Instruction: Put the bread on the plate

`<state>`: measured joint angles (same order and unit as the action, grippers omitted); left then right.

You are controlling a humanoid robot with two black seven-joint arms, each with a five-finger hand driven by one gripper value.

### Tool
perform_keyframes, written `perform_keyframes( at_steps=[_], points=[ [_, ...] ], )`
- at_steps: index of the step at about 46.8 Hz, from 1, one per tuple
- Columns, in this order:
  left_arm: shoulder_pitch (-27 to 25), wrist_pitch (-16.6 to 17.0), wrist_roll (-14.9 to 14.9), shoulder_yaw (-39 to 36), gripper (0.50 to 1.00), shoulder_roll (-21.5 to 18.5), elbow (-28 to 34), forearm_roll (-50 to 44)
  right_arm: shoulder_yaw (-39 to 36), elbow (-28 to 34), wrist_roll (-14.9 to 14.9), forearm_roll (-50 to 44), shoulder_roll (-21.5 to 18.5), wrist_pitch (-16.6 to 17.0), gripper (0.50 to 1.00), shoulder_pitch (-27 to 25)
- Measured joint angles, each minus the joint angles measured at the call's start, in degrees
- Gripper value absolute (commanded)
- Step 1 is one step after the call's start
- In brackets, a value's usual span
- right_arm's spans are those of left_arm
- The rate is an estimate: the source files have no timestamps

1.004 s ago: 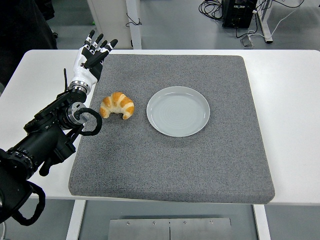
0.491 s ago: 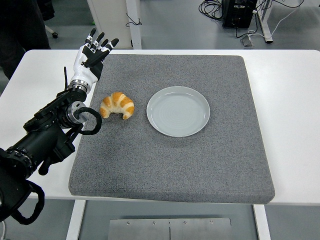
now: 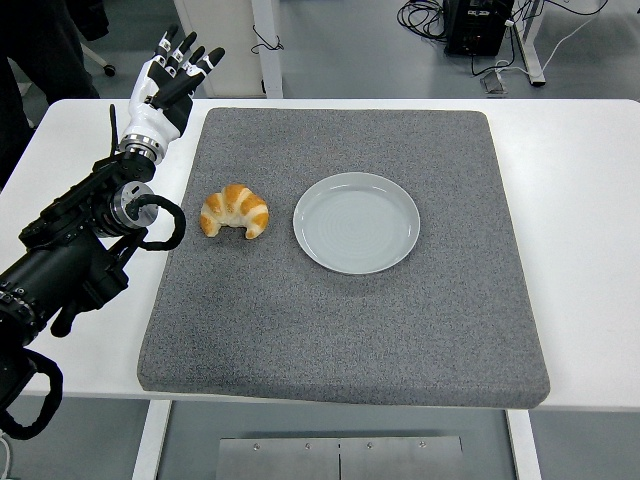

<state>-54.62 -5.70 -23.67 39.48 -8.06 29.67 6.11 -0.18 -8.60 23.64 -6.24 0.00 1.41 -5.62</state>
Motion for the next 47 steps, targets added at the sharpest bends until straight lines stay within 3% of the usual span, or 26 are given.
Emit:
perform_keyframes(
  at_steps=[6, 17, 26, 47],
  points=[
    [-0.75, 0.17, 0.13, -5.25, 0.969, -1.70, 2.14, 0.01, 0.00, 0.00, 0.00, 0.00, 0.00, 0.00, 1.000, 0.00],
    [-3.20, 0.63, 0.20, -15.19, 0.968, -8.65, 9.99, 0.75, 0.00, -0.02, 0.00, 0.00, 0.00, 0.01, 1.000, 0.00],
    [-4.20, 1.23, 0.19, -17.84, 0.968, -12.73, 14.43, 4.96, 0.00, 0.00, 0.00, 0.00, 0.00, 0.01, 1.000, 0.00],
    [-6.61, 2.56, 2.85, -23.11, 0.966, -17.83, 20.54, 22.39, 0.00, -0.01, 0.01, 0.00, 0.00, 0.01, 1.000, 0.00]
  ],
)
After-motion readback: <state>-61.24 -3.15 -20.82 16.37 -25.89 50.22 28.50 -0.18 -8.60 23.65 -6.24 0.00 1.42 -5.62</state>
